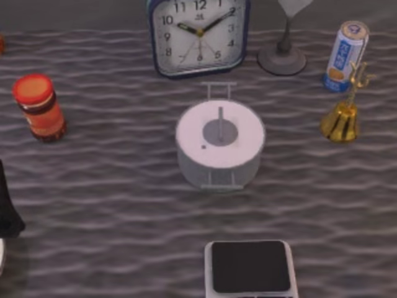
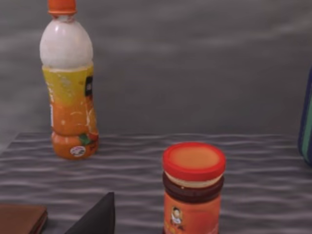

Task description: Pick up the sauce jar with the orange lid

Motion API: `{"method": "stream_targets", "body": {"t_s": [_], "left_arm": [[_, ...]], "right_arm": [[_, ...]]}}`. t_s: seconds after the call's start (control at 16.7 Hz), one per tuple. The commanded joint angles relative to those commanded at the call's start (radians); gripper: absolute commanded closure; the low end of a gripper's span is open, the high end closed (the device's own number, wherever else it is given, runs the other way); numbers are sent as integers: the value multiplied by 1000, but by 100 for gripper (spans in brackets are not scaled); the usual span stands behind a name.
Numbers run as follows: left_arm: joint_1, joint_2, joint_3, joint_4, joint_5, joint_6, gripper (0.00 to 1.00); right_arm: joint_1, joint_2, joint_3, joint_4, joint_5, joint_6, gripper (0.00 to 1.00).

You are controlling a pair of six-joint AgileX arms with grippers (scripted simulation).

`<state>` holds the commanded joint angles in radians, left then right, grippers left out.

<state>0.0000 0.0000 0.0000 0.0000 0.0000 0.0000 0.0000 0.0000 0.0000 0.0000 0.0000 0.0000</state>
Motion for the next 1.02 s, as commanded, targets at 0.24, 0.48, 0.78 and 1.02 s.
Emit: {"method": "stream_targets", "body": {"t_s": [0.24,0.48,0.78,1.02], "left_arm": [[-2,26,26,-20,7,8,0],[-18,195,205,-145,51,60,0],[-51,567,654,-407,135,170,0],[-71,933,1107,-648,186,277,0]], "right_arm": [[0,0,0,0,0,0,0],[0,0,0,0,0,0,0],[0,0,0,0,0,0,0],[0,0,0,0,0,0,0]]}}
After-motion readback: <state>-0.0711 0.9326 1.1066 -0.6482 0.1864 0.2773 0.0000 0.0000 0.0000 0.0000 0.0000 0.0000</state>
